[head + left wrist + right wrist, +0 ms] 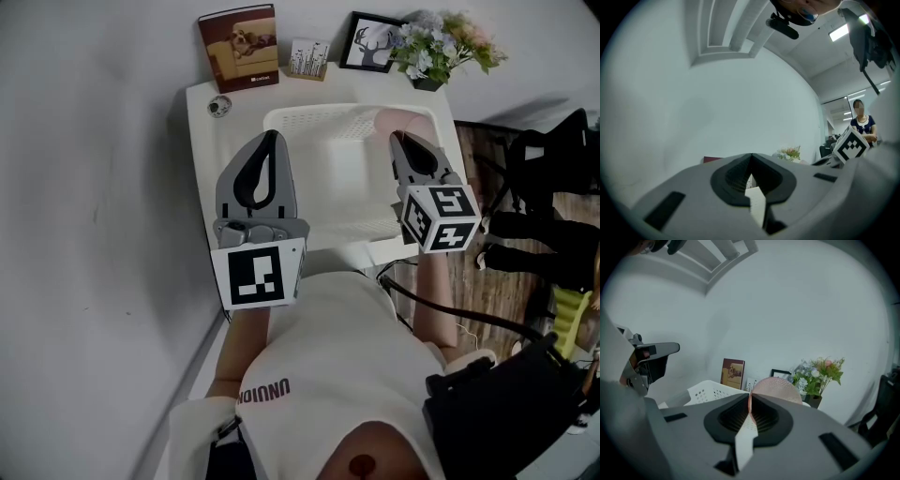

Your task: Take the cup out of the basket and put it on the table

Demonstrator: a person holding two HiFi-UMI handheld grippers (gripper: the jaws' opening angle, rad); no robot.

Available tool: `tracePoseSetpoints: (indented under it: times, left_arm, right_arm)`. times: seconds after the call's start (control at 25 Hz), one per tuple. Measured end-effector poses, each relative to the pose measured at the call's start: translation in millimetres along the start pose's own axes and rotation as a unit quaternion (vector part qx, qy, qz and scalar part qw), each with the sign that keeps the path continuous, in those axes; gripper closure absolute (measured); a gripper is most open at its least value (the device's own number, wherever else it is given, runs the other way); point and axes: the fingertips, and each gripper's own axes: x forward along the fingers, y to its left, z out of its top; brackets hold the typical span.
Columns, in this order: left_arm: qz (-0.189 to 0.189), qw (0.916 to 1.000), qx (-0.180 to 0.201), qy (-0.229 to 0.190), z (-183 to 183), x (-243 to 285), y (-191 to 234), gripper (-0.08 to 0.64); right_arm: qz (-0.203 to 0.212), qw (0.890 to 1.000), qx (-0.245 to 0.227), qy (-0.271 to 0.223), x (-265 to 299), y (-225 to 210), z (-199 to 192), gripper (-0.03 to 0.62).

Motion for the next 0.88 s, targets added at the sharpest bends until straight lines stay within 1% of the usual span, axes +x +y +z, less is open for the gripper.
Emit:
tracePoseSetpoints:
  times: [0.56, 0.88]
  left_arm:
    - [0.003, 1.0, 0.0, -0.003, 1.9, -2.5, 1.3, 0.549]
    - [0.002, 1.0, -0.005, -0.003, 3.0, -3.2, 2.4, 0.549]
  right_arm:
    - [-0.002, 0.999, 0.007, -0.033, -9.7, 1.5, 14.2, 0.558]
    - [0.002, 0.997, 0.006, -0.081, -17.2, 6.3, 31.3, 0.558]
